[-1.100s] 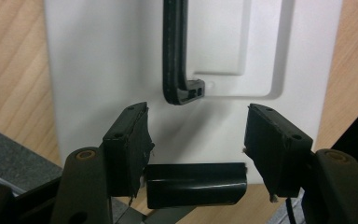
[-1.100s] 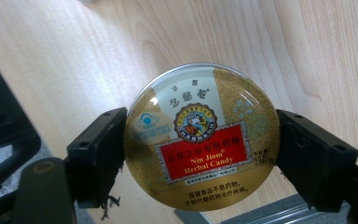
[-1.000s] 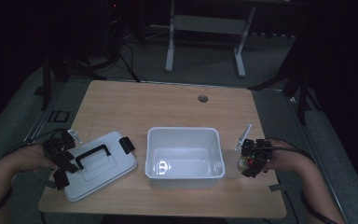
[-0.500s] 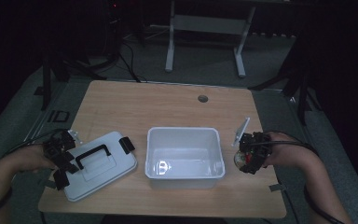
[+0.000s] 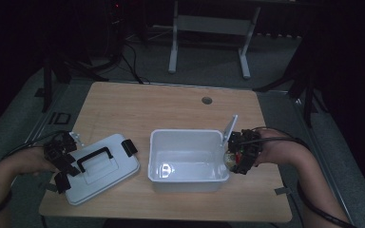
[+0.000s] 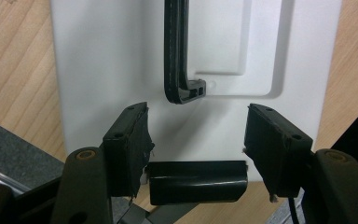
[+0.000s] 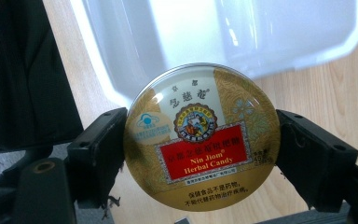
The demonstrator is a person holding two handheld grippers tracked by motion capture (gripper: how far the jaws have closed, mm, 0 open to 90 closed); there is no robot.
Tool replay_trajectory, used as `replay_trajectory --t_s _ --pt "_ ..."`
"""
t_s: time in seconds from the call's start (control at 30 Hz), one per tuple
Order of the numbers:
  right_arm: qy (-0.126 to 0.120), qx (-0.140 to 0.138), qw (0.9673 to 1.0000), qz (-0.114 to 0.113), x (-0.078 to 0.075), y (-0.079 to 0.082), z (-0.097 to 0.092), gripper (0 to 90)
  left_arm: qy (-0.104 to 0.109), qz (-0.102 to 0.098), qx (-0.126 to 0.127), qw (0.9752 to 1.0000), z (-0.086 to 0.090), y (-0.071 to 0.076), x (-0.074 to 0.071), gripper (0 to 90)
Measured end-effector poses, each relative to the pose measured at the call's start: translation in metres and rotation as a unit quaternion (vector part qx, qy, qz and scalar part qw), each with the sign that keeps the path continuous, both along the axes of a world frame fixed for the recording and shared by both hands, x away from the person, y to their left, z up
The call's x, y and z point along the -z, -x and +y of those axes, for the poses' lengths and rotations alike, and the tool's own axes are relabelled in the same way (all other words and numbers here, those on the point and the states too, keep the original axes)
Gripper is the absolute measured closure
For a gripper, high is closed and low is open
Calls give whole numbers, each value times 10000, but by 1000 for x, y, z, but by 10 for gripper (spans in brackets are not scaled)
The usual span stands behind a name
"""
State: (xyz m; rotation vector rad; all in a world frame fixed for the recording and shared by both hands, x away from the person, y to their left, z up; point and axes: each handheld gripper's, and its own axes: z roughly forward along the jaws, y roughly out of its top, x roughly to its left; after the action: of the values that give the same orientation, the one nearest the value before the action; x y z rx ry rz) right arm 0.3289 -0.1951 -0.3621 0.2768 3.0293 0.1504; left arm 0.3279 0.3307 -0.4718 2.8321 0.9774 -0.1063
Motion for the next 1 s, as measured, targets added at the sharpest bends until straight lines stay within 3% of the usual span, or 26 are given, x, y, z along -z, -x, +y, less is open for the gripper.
replay_trajectory --t_s 0.3,0.6,1.0 --pt "-25 -302 9995 -14 3 -2 27 201 16 -11 19 10000 0 -1 2 394" --pt "84 -639 9979 15 20 -7 55 201 -11 -4 10 10000 1 0 2 394" --pt "253 -628 9976 164 48 -20 65 201 9 30 12 10000 1 -1 3 394"
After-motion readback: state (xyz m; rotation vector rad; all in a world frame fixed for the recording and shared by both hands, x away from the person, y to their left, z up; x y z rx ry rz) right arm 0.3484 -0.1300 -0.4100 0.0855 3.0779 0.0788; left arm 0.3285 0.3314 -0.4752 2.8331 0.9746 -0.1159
